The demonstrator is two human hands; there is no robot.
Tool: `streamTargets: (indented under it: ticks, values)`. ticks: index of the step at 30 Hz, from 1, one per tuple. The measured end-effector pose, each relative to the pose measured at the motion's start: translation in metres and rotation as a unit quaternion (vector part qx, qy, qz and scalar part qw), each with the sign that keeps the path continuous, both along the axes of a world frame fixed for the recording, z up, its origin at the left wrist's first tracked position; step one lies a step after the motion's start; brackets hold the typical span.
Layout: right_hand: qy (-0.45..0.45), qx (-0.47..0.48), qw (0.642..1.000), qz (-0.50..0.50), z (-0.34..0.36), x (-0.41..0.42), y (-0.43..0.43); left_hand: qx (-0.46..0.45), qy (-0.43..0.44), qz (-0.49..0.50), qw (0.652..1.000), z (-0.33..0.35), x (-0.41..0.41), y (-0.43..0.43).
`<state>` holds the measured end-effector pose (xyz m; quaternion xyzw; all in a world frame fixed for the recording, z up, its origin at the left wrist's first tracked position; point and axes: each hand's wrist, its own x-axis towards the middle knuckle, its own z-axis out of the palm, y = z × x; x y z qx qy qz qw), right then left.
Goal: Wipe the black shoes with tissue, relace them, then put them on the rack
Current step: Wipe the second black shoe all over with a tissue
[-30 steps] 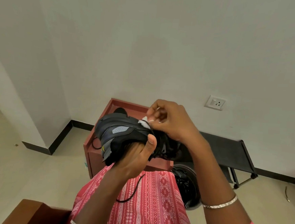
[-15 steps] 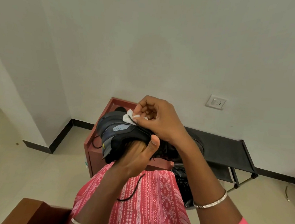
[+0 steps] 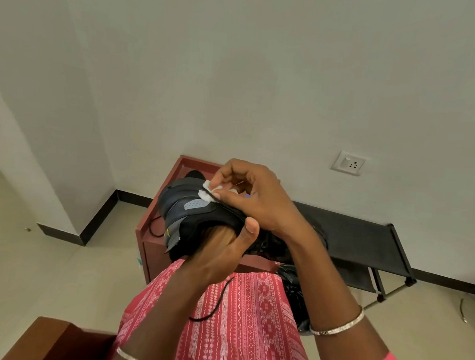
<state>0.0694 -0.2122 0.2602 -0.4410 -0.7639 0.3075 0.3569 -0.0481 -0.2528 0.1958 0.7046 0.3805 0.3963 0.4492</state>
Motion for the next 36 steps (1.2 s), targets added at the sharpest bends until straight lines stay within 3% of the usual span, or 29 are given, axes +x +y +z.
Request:
streamTargets:
  ticks: [6, 9, 13, 17, 26, 33, 36]
  values:
    - [-0.108, -0.098, 0.989, -0.009, 0.004, 0.052, 0.006, -0.012, -0.011, -0.008, 1.0, -0.003, -0.008, 0.002]
    - [-0.159, -0.1, 0.982, -0.009, 0.006, 0.061, 0.003, -0.012, -0.003, -0.009, 1.0, 0.0, -0.006, -0.002]
    - [-0.067, -0.083, 0.994, 0.018, 0.006, 0.033, -0.005, 0.016, 0.017, -0.017, 1.0, 0.002, 0.001, -0.003]
    - [-0.008, -0.007, 1.0, 0.003, -0.005, 0.012, -0.013, 0.065, 0.037, -0.002, 0.997, 0.003, -0.004, -0.001]
    - [-0.177, -0.053, 0.98, -0.074, 0.004, 0.059, -0.01, 0.019, 0.003, 0.01, 1.0, 0.003, -0.01, 0.001]
    - [-0.067, 0.011, 0.997, 0.023, 0.008, 0.009, -0.021, 0.011, -0.008, -0.026, 1.0, 0.002, -0.002, -0.004]
    - [-0.066, -0.016, 0.998, 0.018, 0.003, 0.023, -0.021, 0.017, -0.024, -0.008, 1.0, 0.002, -0.006, -0.002]
